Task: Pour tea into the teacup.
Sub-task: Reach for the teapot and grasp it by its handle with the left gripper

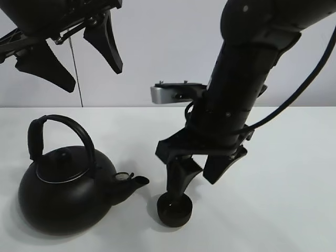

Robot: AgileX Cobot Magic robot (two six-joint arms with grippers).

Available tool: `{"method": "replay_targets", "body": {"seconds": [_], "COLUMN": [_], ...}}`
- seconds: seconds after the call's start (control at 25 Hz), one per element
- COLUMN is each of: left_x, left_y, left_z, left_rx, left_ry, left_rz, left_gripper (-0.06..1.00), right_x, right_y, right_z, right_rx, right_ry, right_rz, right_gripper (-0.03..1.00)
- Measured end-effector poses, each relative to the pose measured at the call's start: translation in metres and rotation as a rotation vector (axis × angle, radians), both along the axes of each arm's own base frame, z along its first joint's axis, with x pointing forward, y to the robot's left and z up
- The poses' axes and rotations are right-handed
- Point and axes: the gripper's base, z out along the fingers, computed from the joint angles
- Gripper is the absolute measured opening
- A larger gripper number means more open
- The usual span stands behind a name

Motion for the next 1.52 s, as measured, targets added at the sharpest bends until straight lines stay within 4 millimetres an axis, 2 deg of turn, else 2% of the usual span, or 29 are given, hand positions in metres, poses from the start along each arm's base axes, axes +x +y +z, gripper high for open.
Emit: {"method": "replay_targets", "body": {"seconds": [0.12,0.4,0.6,0.72,0.96,1.52], "left_x": [0.0,0.0,0.0,0.0,0.0,0.001], "left_y": [0.0,0.0,0.0,0.0,0.0,0.0], "left_z": [0.0,0.0,0.0,0.0,0.0,0.0], "left_rx": [0.0,0.0,0.0,0.0,0.0,-0.004], "left_ry": [0.0,0.0,0.0,0.0,0.0,-0.008], "left_rz": [0.0,0.0,0.0,0.0,0.0,0.003], "left_gripper": [0.53,0.53,0.53,0.53,0.53,0.53], "right_x": [0.005,0.013,0.014,0.013,0.005,0.005], "right_y": [-0.016,-0.065,-0.099,-0.113,-0.118,-0.116], "right_z": [0.019,0.061,0.083,0.095,0.114,0.115], "right_rx": [0.029,0.066,0.119,0.159,0.212,0.237], "right_ry": [-0.013,-0.04,-0.033,-0.043,-0.075,-0.061], "right_rz": [-0.074,-0.238,-0.362,-0.414,-0.43,-0.438], "right_gripper": [0.52,0.52,0.52,0.52,0.52,0.52]}}
